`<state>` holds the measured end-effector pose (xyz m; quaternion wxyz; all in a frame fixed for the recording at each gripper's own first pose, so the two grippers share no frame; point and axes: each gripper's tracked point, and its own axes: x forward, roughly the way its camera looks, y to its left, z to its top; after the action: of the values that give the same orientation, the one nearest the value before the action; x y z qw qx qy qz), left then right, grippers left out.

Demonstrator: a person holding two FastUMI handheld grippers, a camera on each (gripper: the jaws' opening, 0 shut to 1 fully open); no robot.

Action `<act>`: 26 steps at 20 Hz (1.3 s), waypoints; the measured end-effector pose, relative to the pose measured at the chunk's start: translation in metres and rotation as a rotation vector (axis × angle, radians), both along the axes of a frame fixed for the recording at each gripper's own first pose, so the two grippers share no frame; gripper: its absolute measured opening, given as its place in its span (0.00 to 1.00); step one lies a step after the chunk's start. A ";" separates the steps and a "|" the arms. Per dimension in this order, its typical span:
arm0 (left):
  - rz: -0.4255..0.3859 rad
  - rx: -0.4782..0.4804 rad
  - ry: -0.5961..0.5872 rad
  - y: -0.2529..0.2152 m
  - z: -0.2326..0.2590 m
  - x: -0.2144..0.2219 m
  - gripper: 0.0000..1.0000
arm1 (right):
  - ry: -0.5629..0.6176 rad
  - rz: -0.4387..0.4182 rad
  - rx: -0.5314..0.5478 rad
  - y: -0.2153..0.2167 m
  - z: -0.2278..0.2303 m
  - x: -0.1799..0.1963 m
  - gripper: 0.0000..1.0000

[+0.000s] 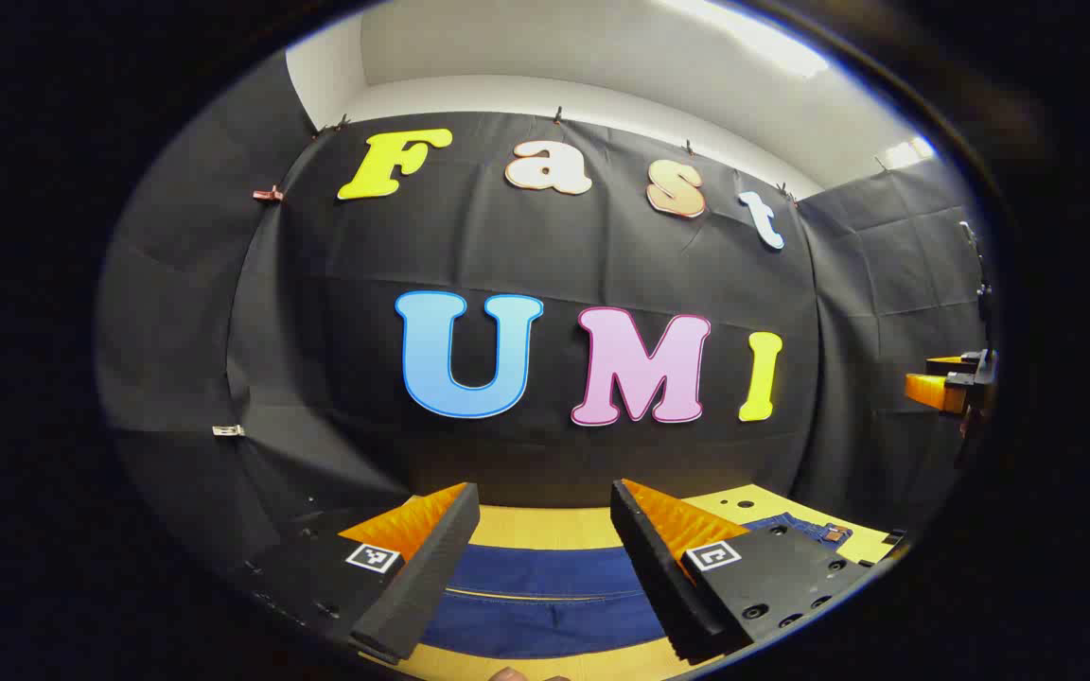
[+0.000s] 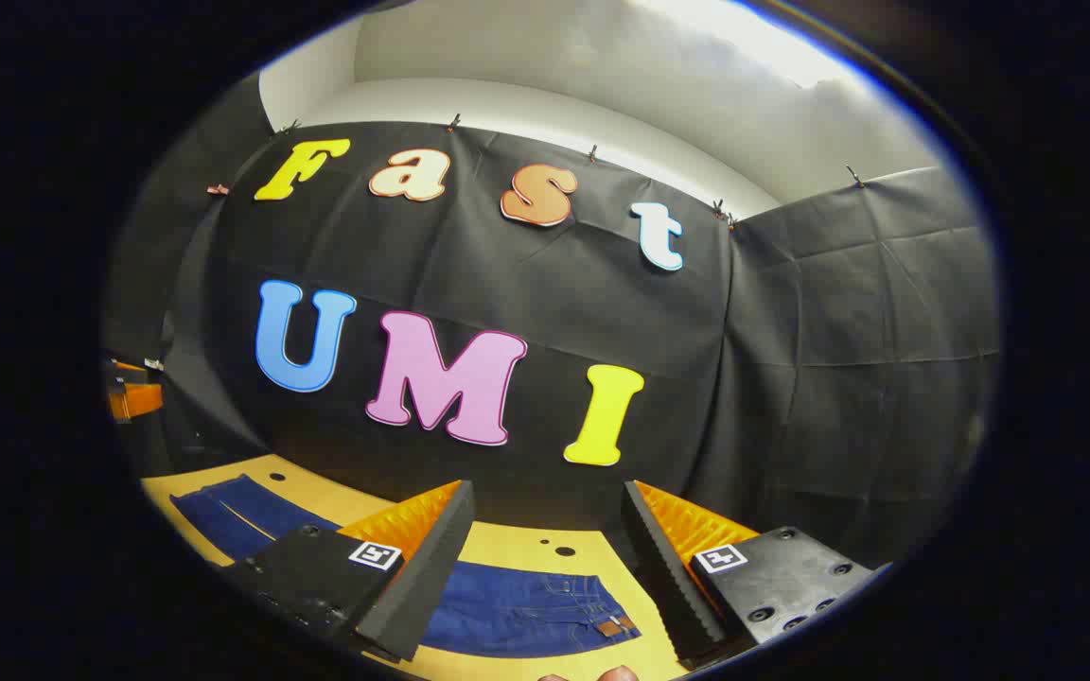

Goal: Grasp the waist and the cuffs of the jeans and fold them to make the two legs overlap; first hold the waist and fold one-third of the jeans toward the cuffs, then hold the cuffs and fold the remaining one-third in the same direction to finish folding.

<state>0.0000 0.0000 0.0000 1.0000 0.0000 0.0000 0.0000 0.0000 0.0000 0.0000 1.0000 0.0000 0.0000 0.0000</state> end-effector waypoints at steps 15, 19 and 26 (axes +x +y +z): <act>-0.038 0.059 0.004 0.004 -0.001 0.005 0.94 | -0.011 -0.018 -0.061 -0.005 0.004 0.005 0.96; -0.059 0.120 0.033 0.015 -0.013 0.001 0.94 | -0.002 -0.004 -0.088 -0.004 0.000 0.009 0.96; -0.132 0.409 0.264 0.088 -0.109 -0.005 0.95 | 0.095 0.085 -0.262 0.003 -0.043 0.016 0.96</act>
<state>-0.0053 0.0880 -0.1087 0.9684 0.2025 0.1305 -0.0653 0.0163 0.0030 -0.0427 0.9894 -0.1307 0.0474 0.0426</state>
